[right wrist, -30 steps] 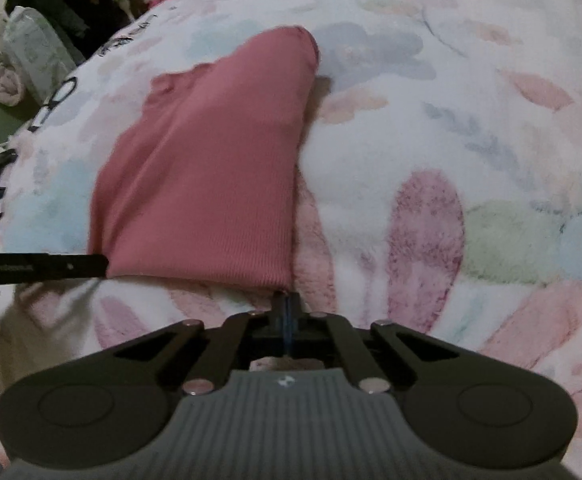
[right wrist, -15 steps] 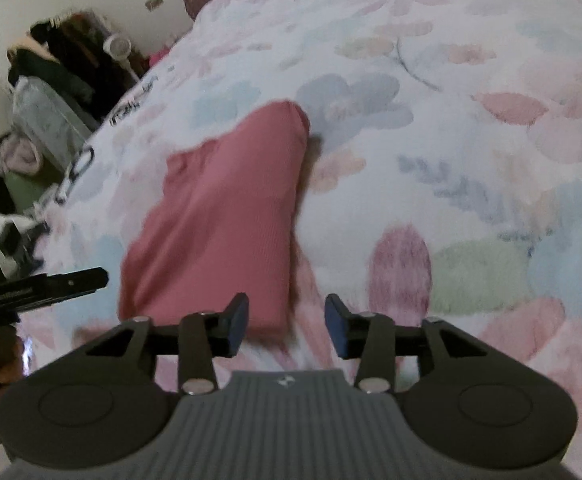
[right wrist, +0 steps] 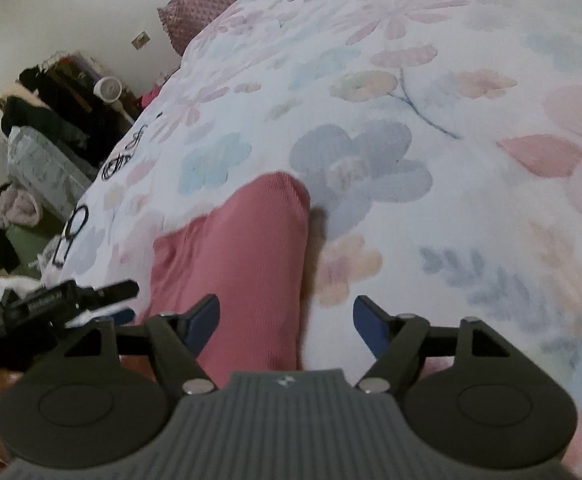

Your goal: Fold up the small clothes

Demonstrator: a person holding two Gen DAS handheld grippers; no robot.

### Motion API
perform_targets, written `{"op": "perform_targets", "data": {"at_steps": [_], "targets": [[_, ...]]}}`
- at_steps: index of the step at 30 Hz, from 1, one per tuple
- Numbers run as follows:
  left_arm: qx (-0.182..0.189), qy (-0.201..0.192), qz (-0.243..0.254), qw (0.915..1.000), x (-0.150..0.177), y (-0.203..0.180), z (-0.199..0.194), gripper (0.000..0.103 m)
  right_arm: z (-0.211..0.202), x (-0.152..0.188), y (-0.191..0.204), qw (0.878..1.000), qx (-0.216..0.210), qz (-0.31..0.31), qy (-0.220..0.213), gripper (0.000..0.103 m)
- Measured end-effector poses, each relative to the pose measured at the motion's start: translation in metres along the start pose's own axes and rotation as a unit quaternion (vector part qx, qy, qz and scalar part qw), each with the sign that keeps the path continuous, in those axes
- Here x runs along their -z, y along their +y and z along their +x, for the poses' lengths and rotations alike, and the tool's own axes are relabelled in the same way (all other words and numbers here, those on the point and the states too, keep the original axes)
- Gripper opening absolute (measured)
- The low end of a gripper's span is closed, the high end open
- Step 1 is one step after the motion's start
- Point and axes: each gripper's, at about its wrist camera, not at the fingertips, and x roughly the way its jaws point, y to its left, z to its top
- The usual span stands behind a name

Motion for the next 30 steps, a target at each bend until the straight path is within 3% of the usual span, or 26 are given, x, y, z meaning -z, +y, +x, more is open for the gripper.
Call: {"op": "perform_targets", "data": {"at_steps": [7, 14, 19, 22, 25, 29, 30], "targets": [[0.034, 0.017, -0.055, 0.9978, -0.012, 0.032, 0.029, 0.087, 0.050, -0.033, -0.004, 1.000, -0.019, 0.013, 0.018, 0.074], [0.066, 0.032, -0.054, 0.9958, -0.024, 0.036, 0.048, 0.090, 0.091, -0.046, -0.017, 0.997, -0.043, 0.052, 0.043, 0.073], [0.071, 0.028, -0.024, 0.9968, -0.029, 0.023, 0.057, 0.089, 0.110, -0.052, -0.024, 0.994, -0.059, 0.079, 0.049, 0.073], [0.064, 0.031, -0.023, 0.9972, -0.031, 0.022, 0.063, 0.078, 0.117, -0.054, -0.024, 0.993, -0.061, 0.081, 0.053, 0.073], [0.055, 0.025, -0.031, 0.9977, -0.033, 0.028, 0.064, 0.031, 0.124, -0.057, -0.029, 0.991, -0.074, 0.099, 0.056, 0.066], [0.050, 0.009, -0.020, 0.9985, -0.028, 0.020, 0.056, 0.019, 0.126, -0.059, -0.032, 0.987, -0.088, 0.120, 0.055, 0.040], [0.044, 0.002, -0.009, 0.9990, -0.027, 0.014, 0.054, 0.018, 0.123, -0.059, -0.029, 0.988, -0.086, 0.113, 0.053, 0.038]]}}
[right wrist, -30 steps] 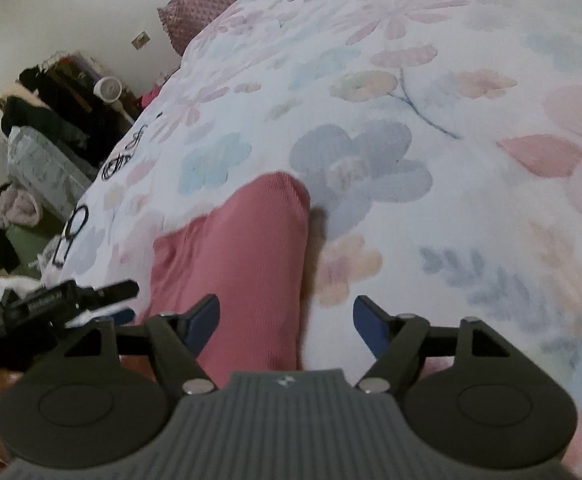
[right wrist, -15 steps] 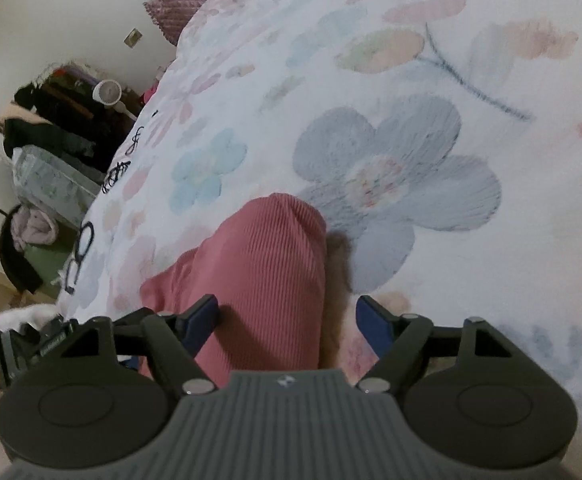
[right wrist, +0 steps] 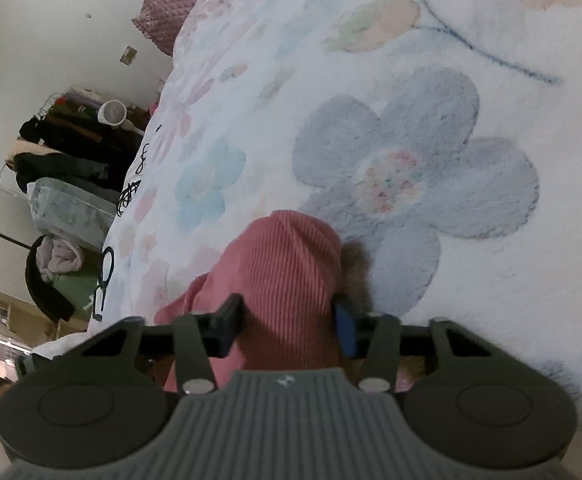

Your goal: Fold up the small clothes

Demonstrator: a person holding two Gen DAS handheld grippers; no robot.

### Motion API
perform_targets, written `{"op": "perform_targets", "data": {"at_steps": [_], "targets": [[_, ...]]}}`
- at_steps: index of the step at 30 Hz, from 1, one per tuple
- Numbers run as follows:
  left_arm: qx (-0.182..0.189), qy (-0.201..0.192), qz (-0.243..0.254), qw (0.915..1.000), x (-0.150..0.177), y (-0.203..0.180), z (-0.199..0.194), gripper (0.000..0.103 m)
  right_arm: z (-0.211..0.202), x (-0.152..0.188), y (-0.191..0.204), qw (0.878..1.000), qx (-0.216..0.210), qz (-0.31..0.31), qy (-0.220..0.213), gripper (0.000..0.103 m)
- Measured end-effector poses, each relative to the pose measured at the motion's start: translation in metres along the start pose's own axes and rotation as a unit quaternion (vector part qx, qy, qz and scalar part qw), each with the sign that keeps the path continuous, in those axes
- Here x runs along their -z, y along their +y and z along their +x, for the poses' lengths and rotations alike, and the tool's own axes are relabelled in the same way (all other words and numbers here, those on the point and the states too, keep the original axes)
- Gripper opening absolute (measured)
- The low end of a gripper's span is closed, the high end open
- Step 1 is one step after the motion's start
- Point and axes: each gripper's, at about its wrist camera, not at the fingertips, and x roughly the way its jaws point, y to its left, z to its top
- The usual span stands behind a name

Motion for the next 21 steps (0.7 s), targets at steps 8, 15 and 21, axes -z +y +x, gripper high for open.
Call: {"op": "perform_targets", "data": {"at_steps": [8, 15, 21], "targets": [[-0.029, -0.073, 0.093, 0.9926, 0.019, -0.060, -0.054, 0.016, -0.044, 0.018, 0.056, 0.992, 0.020, -0.117, -0.044, 0.032], [-0.023, -0.141, 0.147, 0.9789, 0.050, -0.106, -0.123, 0.016, -0.116, 0.064, 0.104, 0.973, 0.022, -0.209, -0.093, 0.031], [-0.004, -0.178, 0.175, 0.9682, 0.081, -0.140, -0.179, 0.016, -0.183, 0.112, 0.126, 0.964, 0.009, -0.234, -0.123, 0.031]]}}
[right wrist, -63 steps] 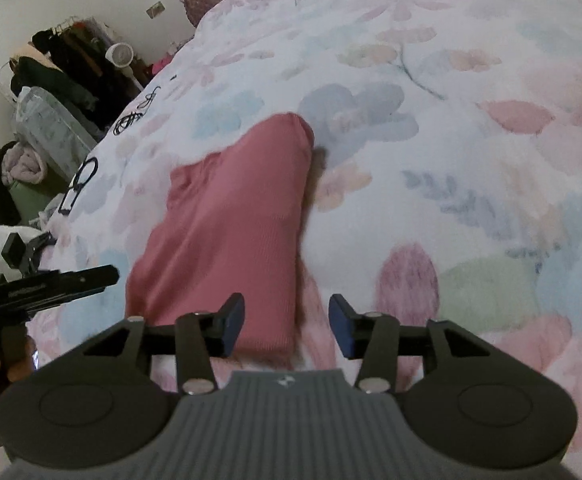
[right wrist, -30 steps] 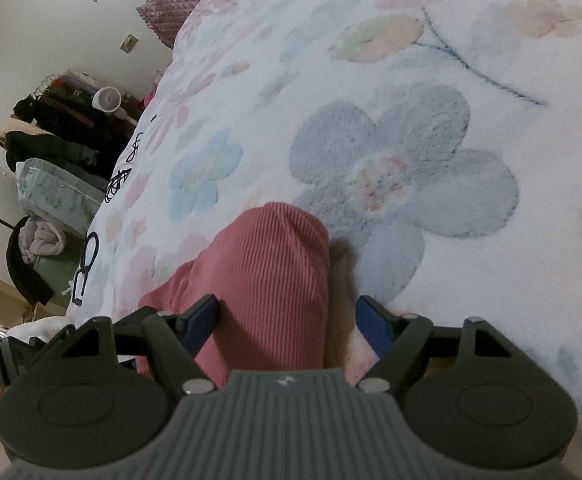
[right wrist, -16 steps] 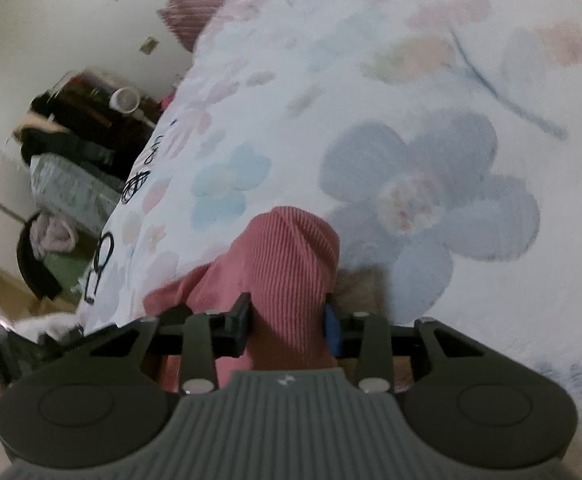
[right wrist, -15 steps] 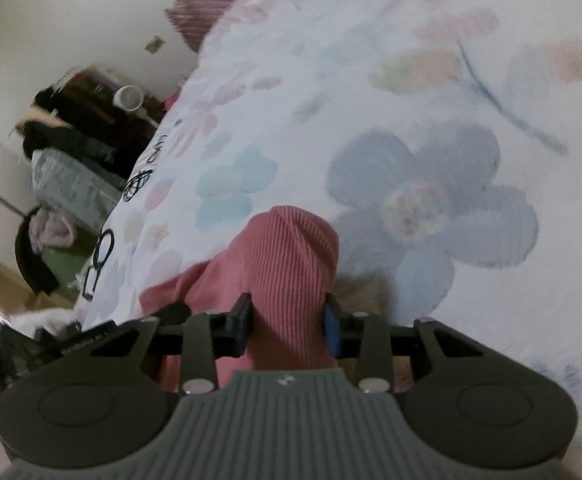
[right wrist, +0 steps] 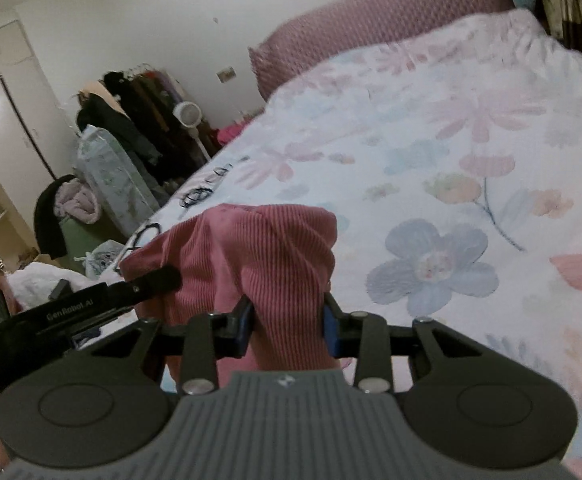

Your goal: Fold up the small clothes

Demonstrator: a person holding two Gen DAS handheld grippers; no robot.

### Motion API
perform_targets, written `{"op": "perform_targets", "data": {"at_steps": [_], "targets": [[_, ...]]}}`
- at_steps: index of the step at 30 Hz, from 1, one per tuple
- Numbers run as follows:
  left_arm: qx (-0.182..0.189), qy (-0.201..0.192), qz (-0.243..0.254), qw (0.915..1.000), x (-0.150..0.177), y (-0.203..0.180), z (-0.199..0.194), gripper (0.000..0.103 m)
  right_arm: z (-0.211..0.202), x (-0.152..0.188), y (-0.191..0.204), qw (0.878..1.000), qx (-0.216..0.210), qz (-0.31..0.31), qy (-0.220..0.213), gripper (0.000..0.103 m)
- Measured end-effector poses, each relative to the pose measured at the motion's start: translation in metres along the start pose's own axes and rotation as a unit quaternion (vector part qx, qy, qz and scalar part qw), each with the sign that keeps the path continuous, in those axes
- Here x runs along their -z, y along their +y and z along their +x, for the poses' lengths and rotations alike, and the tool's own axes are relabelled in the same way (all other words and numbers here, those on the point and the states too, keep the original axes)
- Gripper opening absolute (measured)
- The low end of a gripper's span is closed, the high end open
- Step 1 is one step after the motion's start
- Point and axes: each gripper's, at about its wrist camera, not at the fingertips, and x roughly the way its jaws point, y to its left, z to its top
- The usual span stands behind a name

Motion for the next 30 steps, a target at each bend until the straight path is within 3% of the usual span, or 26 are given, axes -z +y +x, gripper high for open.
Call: {"op": "perform_targets", "data": {"at_steps": [9, 17, 21, 30], "targets": [[0.019, -0.012, 0.031, 0.9993, 0.000, -0.041, -0.088, 0.016, -0.101, 0.027, 0.041, 1.000, -0.025, -0.001, -0.012, 0.031], [0.037, 0.032, 0.030, 0.9984, 0.011, -0.052, -0.114, 0.016, -0.171, 0.057, 0.056, 0.999, -0.042, 0.024, 0.008, 0.031], [0.024, 0.077, 0.030, 0.9963, 0.032, -0.039, -0.078, 0.016, -0.155, 0.074, 0.040, 0.998, -0.025, 0.042, 0.034, 0.031], [-0.009, 0.158, 0.025, 0.9872, 0.055, 0.008, 0.028, 0.016, -0.047, 0.082, -0.018, 0.994, 0.017, 0.056, 0.093, 0.031]]}}
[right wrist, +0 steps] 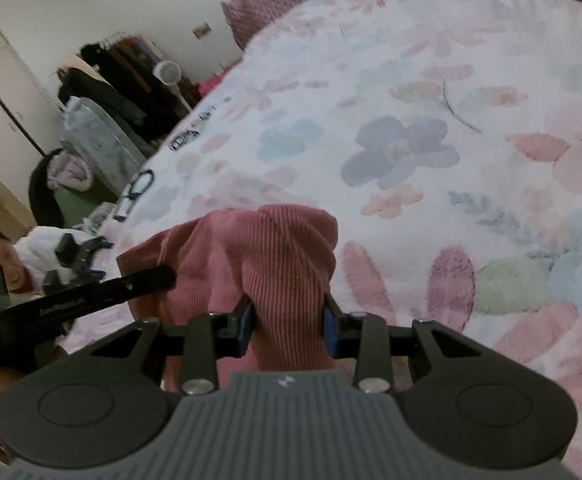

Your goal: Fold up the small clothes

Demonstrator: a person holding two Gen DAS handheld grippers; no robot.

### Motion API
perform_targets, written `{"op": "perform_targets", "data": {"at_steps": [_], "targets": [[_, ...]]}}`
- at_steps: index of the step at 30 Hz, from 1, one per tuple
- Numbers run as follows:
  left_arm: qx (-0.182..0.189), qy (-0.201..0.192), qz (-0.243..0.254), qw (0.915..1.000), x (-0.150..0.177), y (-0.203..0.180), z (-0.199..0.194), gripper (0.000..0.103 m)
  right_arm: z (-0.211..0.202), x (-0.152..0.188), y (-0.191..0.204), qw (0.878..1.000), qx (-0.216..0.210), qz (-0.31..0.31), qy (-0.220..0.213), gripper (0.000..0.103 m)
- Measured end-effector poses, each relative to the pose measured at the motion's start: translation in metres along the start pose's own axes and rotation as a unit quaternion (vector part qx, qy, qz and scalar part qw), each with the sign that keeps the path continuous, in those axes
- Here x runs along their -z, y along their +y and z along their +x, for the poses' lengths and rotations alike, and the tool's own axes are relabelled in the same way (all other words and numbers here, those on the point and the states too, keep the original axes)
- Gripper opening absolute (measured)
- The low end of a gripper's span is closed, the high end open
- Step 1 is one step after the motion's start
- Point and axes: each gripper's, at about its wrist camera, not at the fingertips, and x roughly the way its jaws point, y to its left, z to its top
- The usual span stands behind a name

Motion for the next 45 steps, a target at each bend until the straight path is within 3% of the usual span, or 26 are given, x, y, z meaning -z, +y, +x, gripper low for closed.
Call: {"op": "perform_targets", "data": {"at_steps": [6, 14, 21, 22, 24, 26, 28, 31, 35, 40, 43, 45], "targets": [[-0.003, 0.055, 0.001, 0.9985, 0.001, 0.018, 0.053, 0.016, 0.052, -0.015, -0.034, 0.998, 0.021, 0.036, 0.037, 0.031], [0.002, 0.101, -0.015, 0.9947, 0.013, 0.046, 0.094, 0.018, 0.087, -0.013, -0.070, 0.995, 0.022, 0.074, 0.061, 0.034], [0.007, 0.109, -0.026, 0.9937, 0.012, 0.060, 0.101, 0.036, 0.103, -0.012, -0.086, 0.993, 0.036, 0.090, 0.065, 0.042], [0.006, 0.108, -0.025, 0.9939, 0.010, 0.060, 0.098, 0.038, 0.102, -0.013, -0.085, 0.994, 0.038, 0.086, 0.064, 0.044], [-0.004, 0.098, -0.023, 0.9949, 0.007, 0.060, 0.090, 0.055, 0.097, -0.015, -0.080, 0.995, 0.044, 0.072, 0.058, 0.046], [-0.027, 0.078, -0.023, 0.9963, 0.003, 0.060, 0.077, 0.066, 0.088, -0.018, -0.074, 0.996, 0.056, 0.055, 0.045, 0.051], [-0.053, 0.063, -0.021, 0.9964, -0.001, 0.060, 0.063, 0.066, 0.077, -0.019, -0.068, 0.996, 0.072, 0.037, 0.030, 0.053], [-0.062, 0.052, -0.023, 0.9965, -0.002, 0.060, 0.039, 0.066, 0.058, -0.018, -0.059, 0.995, 0.097, 0.004, 0.016, 0.053], [-0.044, 0.040, 0.001, 0.9982, 0.002, 0.045, 0.004, 0.066, 0.027, -0.008, -0.043, 0.994, 0.100, -0.037, 0.001, 0.052], [-0.015, 0.049, 0.047, 0.9976, 0.023, 0.013, -0.032, 0.064, 0.001, 0.024, -0.020, 0.993, 0.094, -0.076, 0.014, 0.036], [0.020, 0.067, 0.089, 0.9936, 0.045, -0.011, -0.053, 0.054, -0.009, 0.050, -0.004, 0.991, 0.083, -0.102, 0.030, 0.031], [0.020, 0.082, 0.130, 0.9880, 0.062, -0.026, -0.057, 0.048, -0.011, 0.067, 0.007, 0.989, 0.075, -0.117, 0.048, 0.029]]}}
